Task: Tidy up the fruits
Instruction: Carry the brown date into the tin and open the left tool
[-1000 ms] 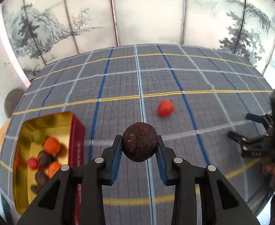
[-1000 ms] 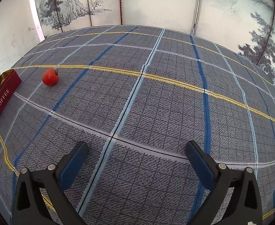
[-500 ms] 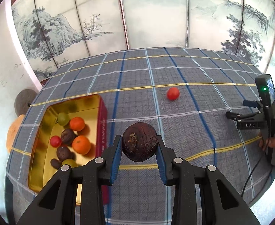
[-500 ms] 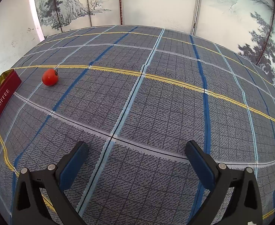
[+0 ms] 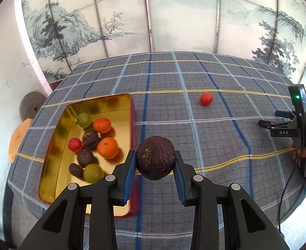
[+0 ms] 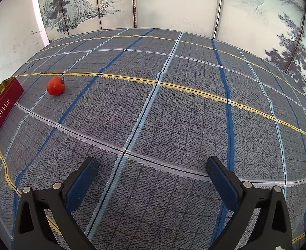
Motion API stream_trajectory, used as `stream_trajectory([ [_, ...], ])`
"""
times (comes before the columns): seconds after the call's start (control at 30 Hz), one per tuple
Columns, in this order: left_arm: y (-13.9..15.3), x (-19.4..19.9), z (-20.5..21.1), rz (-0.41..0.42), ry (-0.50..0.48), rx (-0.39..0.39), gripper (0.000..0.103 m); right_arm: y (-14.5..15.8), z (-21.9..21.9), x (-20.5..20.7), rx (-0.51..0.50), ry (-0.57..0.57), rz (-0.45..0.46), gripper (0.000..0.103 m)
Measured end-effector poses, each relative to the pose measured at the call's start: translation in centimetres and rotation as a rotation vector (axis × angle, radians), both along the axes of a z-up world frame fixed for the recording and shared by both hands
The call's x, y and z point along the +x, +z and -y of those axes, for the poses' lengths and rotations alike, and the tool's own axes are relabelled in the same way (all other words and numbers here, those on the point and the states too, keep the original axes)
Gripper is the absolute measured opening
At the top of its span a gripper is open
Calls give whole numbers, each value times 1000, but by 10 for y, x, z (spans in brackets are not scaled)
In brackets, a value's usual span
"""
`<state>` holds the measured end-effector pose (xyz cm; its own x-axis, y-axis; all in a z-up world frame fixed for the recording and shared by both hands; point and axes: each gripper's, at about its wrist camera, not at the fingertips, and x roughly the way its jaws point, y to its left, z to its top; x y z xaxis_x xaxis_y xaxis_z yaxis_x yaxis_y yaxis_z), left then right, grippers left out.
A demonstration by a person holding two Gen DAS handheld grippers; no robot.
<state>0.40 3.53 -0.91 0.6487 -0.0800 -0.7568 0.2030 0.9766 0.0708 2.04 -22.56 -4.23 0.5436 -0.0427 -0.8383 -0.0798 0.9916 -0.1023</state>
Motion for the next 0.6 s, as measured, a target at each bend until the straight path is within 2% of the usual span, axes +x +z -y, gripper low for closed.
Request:
stream_trajectory([
  [0.27,-9,3,-49,-26,99,-13,36,0,-1,0,0,1,0,103],
  [0.6,-32,10,-129,-57,316,27,36,0,0,1,0,1,0,103],
])
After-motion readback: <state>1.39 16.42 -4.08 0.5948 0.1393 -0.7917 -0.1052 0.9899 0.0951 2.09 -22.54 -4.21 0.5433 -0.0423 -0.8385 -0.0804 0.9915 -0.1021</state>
